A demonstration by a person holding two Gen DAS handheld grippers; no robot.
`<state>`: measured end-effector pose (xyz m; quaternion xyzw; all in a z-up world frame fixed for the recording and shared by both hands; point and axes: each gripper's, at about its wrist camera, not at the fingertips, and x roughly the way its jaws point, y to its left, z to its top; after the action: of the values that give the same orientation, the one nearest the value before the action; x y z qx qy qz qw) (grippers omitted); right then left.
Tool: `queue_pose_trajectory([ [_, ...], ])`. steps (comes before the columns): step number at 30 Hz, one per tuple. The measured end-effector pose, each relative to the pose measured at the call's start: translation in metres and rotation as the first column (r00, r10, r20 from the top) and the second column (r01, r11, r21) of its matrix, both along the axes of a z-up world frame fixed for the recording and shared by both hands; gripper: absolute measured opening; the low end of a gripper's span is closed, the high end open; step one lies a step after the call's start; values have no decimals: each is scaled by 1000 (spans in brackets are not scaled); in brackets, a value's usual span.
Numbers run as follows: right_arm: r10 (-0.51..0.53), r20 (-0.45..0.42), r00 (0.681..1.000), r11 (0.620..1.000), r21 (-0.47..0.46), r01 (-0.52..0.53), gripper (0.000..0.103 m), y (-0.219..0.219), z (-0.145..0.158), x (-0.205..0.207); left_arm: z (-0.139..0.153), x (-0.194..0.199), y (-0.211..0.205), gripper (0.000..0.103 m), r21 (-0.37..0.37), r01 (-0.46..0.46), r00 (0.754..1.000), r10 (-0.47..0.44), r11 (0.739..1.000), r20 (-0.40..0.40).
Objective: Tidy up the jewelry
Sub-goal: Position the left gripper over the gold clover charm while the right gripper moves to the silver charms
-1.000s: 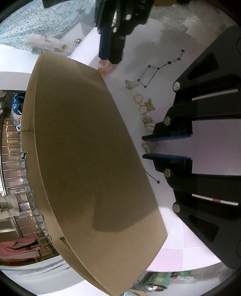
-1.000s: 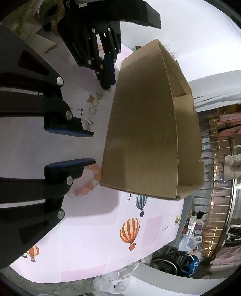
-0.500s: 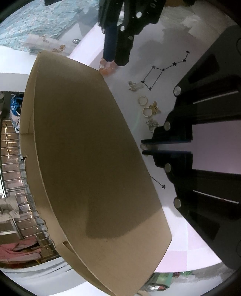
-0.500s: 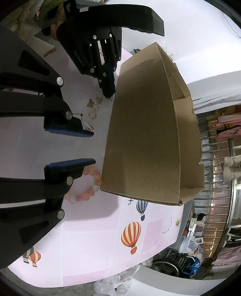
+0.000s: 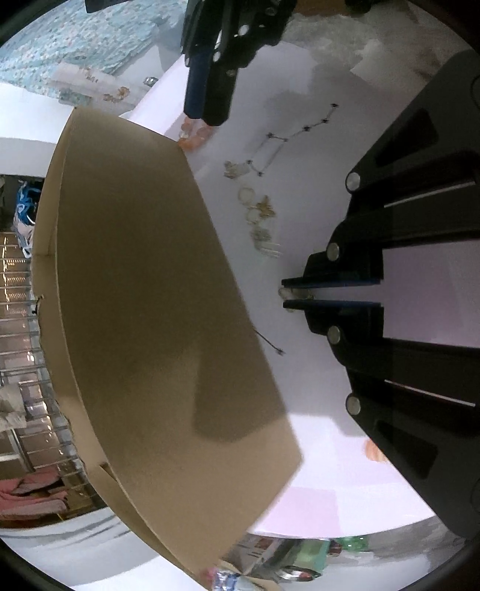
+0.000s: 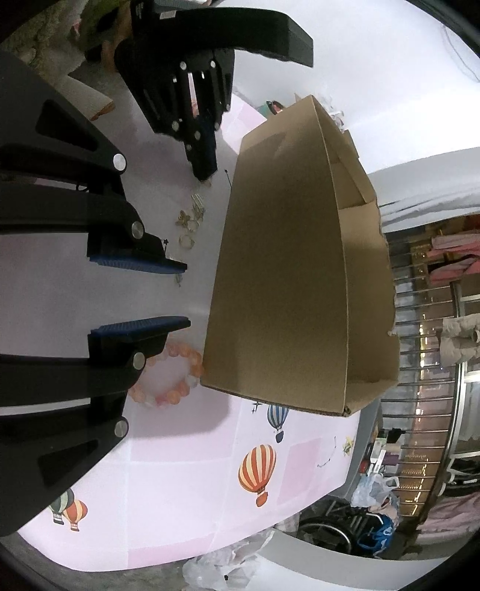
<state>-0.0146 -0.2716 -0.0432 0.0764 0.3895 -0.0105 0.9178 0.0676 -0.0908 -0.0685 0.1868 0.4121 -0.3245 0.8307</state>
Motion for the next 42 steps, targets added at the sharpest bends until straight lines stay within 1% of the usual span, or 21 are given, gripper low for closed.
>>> queue_pose_trajectory([
  [4,11,-5,1000,1000,3,-11,24,5,0,0,1,-8,20,5,1,-44,999,44,999,-30],
  [7,20,-13,1000,1000,12,-20,24,10,-2,1,1,-17,28,5,-1,-78,996,78,997,-39],
  [10,21,-31,999,998,65,-19,34,15,-8,4,0,-25,28,5,6,-86,996,86,996,-10],
  [11,18,-44,999,995,100,-14,35,15,-11,5,0,-27,28,5,0,-89,996,89,996,-7],
  [13,7,-67,998,992,123,1,35,16,-16,6,3,-28,33,6,-35,-88,996,87,996,-26],
  [14,-5,-82,997,994,113,14,37,17,-18,6,4,-29,35,8,-48,-88,996,87,995,-34],
  [15,-13,-89,996,994,109,23,39,17,-19,6,5,-29,38,14,-54,-89,995,87,995,-37],
  [17,-26,-95,995,991,129,38,48,14,-21,4,7,-30,44,20,-67,-97,995,94,993,-45],
  [18,-28,-93,995,989,140,41,50,13,-21,3,7,-30,46,21,-73,-101,994,97,992,-53],
  [20,-27,-91,995,986,160,41,63,12,-21,2,6,-22,48,21,-87,-112,991,104,990,-84],
  [21,-24,-88,996,983,178,40,66,11,-21,2,5,-21,50,21,-98,-116,990,107,988,-95],
  [23,-19,-84,996,977,210,36,80,10,-22,0,4,-19,51,21,-116,-114,989,102,987,-107],
  [24,-19,-82,996,974,223,37,85,9,-22,0,4,-18,52,21,-128,-114,988,99,985,-117],
  [25,-20,-82,996,973,230,38,93,8,-22,-2,3,-18,50,21,-144,-115,986,96,983,-134],
  [26,-23,-82,996,972,233,42,97,7,-23,-3,3,-17,50,21,-158,-118,985,94,980,-146],
  [30,-29,-88,996,973,224,48,97,8,-23,-5,2,-14,48,21,-193,-112,982,79,975,-173],
  [34,-28,-89,996,975,218,46,97,11,-22,-5,1,-14,44,21,-213,-103,979,61,972,-192],
  [42,-25,-70,997,969,242,41,97,7,-23,-8,-1,-17,35,21,-229,-79,981,35,970,-188],
])
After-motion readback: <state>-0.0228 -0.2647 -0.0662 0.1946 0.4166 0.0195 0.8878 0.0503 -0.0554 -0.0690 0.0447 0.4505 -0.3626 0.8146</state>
